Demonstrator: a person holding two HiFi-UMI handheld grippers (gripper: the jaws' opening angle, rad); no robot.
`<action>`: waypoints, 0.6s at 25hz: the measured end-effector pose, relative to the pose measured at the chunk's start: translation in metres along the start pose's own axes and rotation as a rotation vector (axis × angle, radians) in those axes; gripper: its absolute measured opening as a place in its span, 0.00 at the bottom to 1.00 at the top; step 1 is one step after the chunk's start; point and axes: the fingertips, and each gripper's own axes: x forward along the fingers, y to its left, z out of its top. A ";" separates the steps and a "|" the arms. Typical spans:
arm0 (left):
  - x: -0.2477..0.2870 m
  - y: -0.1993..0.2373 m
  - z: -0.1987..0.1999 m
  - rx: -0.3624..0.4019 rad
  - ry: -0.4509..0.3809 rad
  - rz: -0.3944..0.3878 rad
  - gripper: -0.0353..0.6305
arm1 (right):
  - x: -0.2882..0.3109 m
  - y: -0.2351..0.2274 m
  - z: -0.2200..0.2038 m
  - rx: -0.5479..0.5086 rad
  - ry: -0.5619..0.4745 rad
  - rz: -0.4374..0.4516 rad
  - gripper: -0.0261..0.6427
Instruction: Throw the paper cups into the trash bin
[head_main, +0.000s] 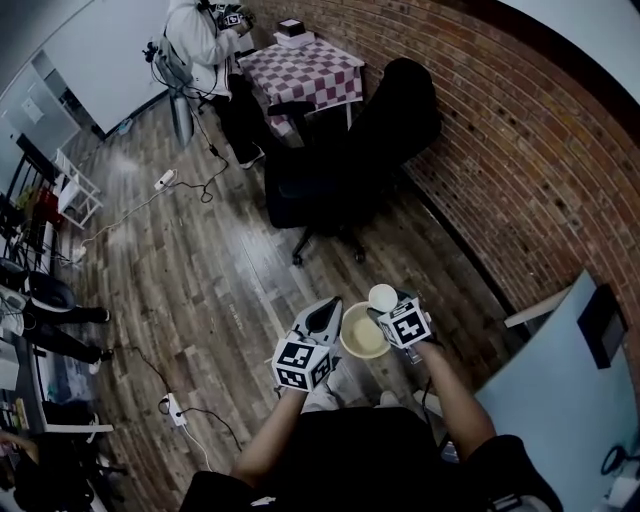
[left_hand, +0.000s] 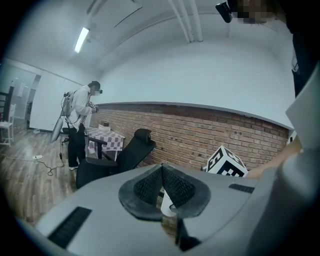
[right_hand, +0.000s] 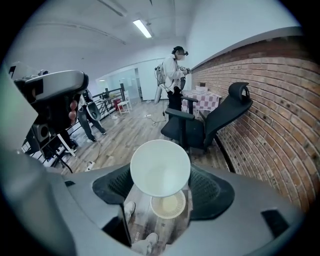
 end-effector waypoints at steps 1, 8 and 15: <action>0.000 0.007 0.000 0.000 0.006 -0.010 0.07 | 0.004 0.001 0.003 0.009 0.002 -0.010 0.56; 0.008 0.046 -0.007 -0.003 0.057 -0.084 0.07 | 0.027 0.005 0.009 0.081 0.020 -0.068 0.56; 0.029 0.064 -0.027 -0.018 0.115 -0.180 0.07 | 0.034 -0.005 -0.002 0.175 0.044 -0.134 0.56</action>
